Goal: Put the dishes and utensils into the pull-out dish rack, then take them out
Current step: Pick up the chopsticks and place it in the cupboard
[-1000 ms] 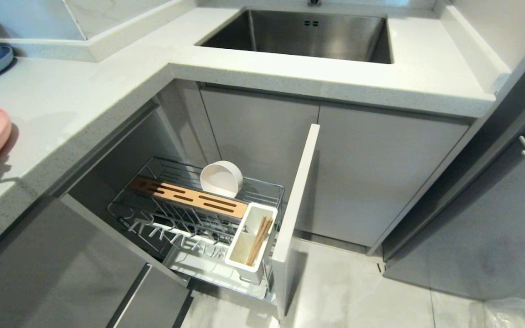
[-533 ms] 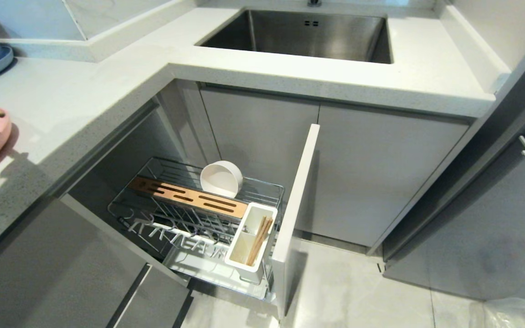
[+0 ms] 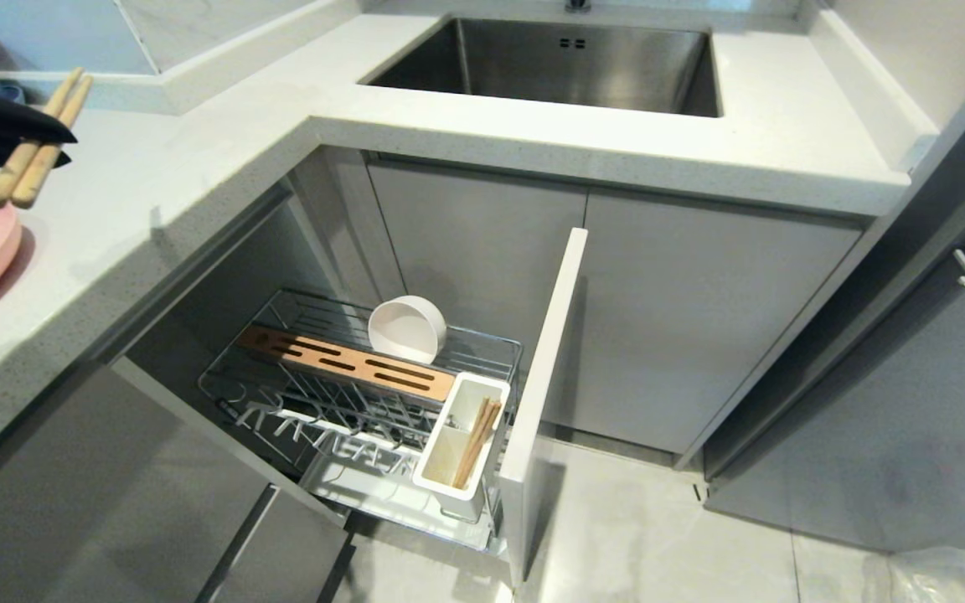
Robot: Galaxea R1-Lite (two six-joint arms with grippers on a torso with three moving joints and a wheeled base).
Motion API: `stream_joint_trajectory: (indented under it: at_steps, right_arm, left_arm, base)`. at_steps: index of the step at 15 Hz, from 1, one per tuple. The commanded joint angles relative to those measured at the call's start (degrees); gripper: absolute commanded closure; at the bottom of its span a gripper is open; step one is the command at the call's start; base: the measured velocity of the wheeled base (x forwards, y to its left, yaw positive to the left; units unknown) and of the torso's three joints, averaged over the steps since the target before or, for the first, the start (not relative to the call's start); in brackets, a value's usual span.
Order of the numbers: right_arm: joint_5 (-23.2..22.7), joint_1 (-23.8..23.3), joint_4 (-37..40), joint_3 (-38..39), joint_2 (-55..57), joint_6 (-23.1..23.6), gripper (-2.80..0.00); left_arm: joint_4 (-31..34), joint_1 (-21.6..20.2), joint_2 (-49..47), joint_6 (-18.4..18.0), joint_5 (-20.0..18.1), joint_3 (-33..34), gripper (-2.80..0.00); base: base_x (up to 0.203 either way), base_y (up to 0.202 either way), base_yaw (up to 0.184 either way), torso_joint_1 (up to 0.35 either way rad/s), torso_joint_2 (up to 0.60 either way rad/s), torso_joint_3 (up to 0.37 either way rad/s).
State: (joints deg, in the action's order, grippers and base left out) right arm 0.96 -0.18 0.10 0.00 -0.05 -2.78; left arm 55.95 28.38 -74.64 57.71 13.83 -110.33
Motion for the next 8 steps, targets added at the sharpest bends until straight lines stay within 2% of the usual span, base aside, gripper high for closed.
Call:
stream_joint_trajectory:
  at_steps: [1,4,6,8]
  right_arm:
    - [0.00,0.01,-0.01,0.09,0.05,-0.03,0.00]
    - [0.00,0.01,-0.01,0.09,0.05,-0.03,0.00]
    - [0.00,0.01,-0.01,0.09,0.05,-0.03,0.00]
    - [0.00,0.01,-0.01,0.09,0.05,-0.03,0.00]
  left_arm:
    - [0.54,3.80,1.81,0.35,-3.01,0.78,0.00]
    - [5.45,6.89,2.12,0.48,-14.75,1.54,0.00]
    - [8.76,7.11,1.08,0.74,-21.14,1.56,0.00]
    - [12.20,7.08,-0.72,0.95,-24.04,1.66,0.00]
  base:
    - [0.000,0.000,0.000,0.000,0.00,0.000]
    - [0.000,0.000,0.000,0.000,0.00,0.000]
    - [0.000,0.000,0.000,0.000,0.00,0.000]
    - [0.000,0.000,0.000,0.000,0.00,0.000]
